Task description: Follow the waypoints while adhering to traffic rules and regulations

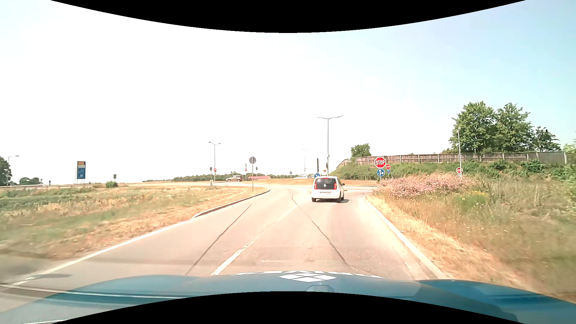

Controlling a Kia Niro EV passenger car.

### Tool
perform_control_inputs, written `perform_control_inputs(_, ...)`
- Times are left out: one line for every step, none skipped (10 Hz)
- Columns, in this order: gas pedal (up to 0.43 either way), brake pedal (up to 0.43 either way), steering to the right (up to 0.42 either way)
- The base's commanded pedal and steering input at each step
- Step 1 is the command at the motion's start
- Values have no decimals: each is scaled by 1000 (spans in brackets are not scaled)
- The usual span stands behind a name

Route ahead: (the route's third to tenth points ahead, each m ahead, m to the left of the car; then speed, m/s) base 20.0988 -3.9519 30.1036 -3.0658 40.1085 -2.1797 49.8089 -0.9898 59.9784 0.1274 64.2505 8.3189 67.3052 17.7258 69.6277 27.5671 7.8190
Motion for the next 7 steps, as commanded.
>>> perform_control_inputs(0,6,59)
perform_control_inputs(0,18,64)
perform_control_inputs(0,24,66)
perform_control_inputs(0,43,65)
perform_control_inputs(0,67,63)
perform_control_inputs(0,85,61)
perform_control_inputs(0,98,60)
